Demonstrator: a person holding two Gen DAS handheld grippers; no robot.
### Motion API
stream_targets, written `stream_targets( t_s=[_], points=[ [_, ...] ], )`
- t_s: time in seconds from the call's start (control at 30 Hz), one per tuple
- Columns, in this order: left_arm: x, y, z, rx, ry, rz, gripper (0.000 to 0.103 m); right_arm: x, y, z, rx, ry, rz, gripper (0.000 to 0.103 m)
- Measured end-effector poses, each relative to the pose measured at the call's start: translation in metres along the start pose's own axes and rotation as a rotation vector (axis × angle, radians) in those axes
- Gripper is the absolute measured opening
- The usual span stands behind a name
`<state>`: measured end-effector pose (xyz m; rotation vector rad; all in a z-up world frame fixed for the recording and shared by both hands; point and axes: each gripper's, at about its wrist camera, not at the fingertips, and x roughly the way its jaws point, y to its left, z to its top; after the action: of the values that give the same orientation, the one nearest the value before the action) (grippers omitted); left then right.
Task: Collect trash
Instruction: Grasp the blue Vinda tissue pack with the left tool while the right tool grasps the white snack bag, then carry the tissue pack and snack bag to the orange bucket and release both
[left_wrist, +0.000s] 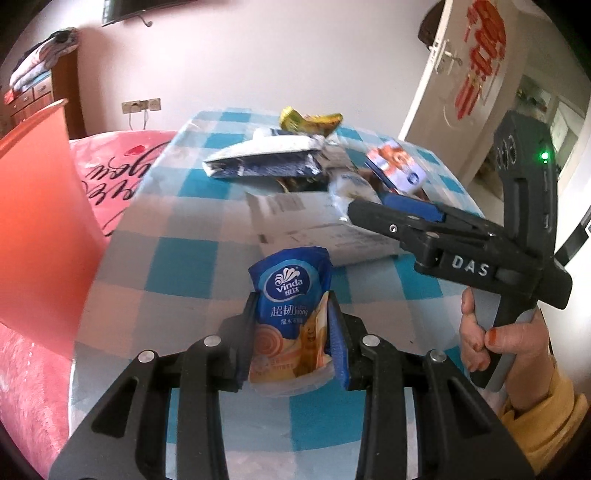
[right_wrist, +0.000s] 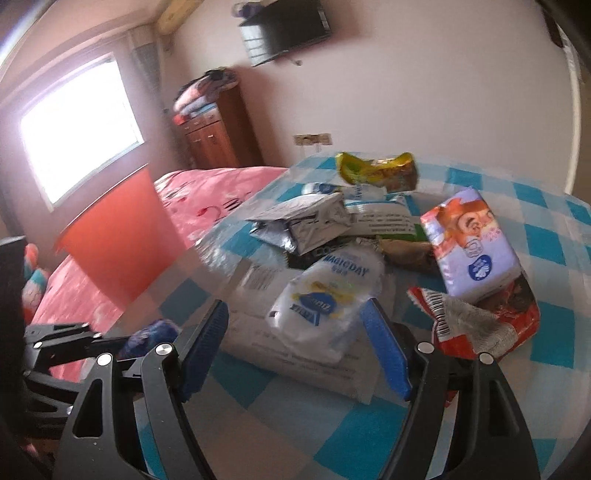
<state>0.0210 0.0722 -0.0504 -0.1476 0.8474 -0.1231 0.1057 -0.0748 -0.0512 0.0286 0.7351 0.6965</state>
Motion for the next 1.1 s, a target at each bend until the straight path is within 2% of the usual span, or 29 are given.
stream_targets(
  t_s=[0.17,0.33,0.47,0.7,1.1],
  points=[
    [-0.003,0.013,0.004,-0.016,-0.023,0.008,0.036,0.017,-0.01,0.008,0.133,0.038,-0.065,0.076],
    [-0.004,0.018,0.005,-0.018,-0.037,0.014,0.036,0.028,-0.015,0.014,0.181,0.056,-0.129,0.072],
    [-0.005,0.022,0.004,-0.024,-0.047,0.007,0.037,0.032,-0.015,0.01,0.174,0.071,-0.181,0.046],
    [-0.007,0.028,0.002,-0.034,-0.059,-0.009,0.037,0.018,-0.019,0.001,0.187,0.053,-0.205,0.026],
    [-0.012,0.031,-0.002,-0.033,-0.083,-0.033,0.037,-0.008,-0.008,-0.01,0.153,0.01,-0.244,0.021]
  ],
)
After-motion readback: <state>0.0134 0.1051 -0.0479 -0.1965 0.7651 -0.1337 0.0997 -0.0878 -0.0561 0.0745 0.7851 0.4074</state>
